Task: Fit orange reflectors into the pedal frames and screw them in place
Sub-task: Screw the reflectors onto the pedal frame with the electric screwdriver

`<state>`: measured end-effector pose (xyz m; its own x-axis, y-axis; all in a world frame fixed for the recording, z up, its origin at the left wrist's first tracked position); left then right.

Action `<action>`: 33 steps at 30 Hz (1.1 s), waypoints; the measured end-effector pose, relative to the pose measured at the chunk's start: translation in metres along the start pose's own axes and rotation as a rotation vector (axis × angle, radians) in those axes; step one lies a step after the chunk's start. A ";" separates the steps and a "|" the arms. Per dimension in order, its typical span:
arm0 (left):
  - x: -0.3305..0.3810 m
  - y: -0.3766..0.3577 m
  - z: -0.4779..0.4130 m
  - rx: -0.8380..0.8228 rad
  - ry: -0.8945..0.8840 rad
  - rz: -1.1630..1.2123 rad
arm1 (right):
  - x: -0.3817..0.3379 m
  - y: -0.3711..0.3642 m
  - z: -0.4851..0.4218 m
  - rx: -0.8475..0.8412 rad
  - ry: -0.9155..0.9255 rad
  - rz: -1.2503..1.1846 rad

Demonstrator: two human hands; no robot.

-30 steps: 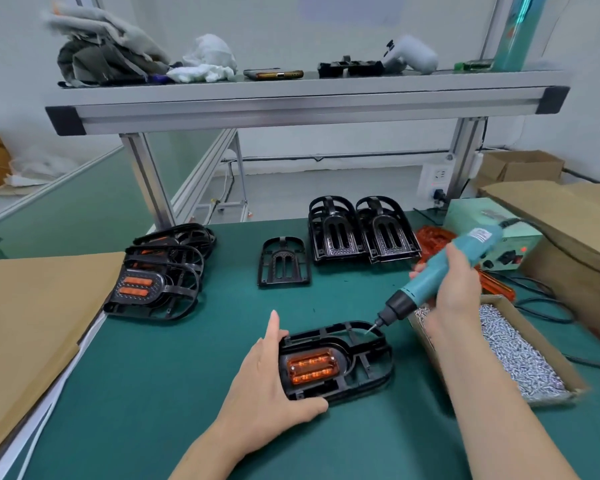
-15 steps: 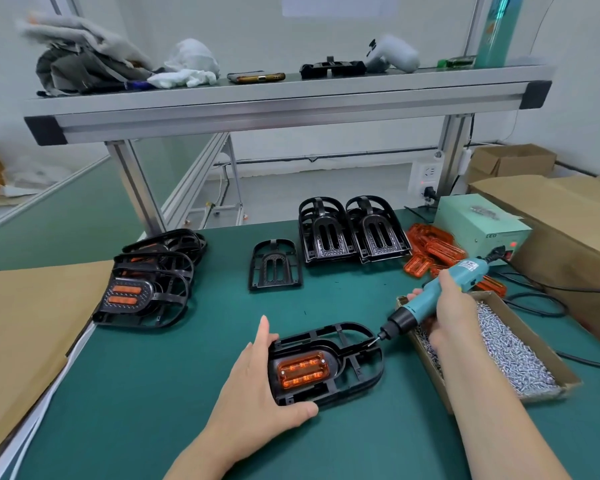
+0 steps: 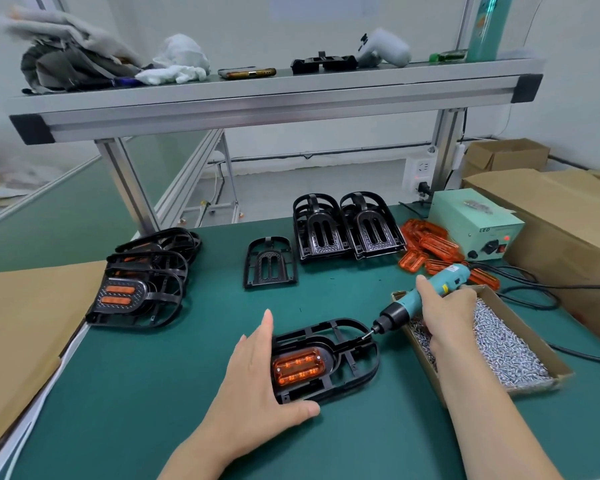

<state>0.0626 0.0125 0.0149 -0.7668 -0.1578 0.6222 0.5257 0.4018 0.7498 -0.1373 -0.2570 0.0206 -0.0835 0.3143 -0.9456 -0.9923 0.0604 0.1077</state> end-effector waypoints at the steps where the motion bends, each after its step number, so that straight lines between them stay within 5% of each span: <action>1: 0.005 -0.001 -0.003 -0.020 -0.032 -0.043 | -0.001 0.002 0.000 0.030 0.029 0.045; 9: 0.041 -0.021 -0.042 -0.205 -0.228 -0.283 | -0.036 0.017 0.030 0.236 0.486 0.078; 19: 0.034 -0.013 -0.045 -0.310 -0.177 -0.331 | -0.046 0.007 0.046 0.140 0.662 0.142; 24: 0.022 0.023 -0.048 -0.305 -0.086 -0.262 | -0.060 -0.041 0.107 -0.271 1.127 0.423; 29: 0.009 0.045 -0.044 -0.357 0.065 0.022 | -0.039 -0.080 0.137 -0.675 1.115 0.739; 33: 0.001 0.051 -0.042 -0.347 0.099 0.199 | -0.040 -0.084 0.142 -0.796 1.045 0.663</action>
<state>0.1044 -0.0056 0.0629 -0.6072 -0.2004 0.7688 0.7662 0.1082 0.6334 -0.0372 -0.1401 0.0928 -0.2160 -0.7570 -0.6167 -0.5059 -0.4535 0.7338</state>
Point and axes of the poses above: each hand's wrist, its own z-axis away from the middle knuckle, its own y-axis out of the back of the hand, x = y × z, the point moved 7 cm from there along -z, towards the middle knuckle, and after that the axes turned 10 degrees about -y, right-handed, at the moved point
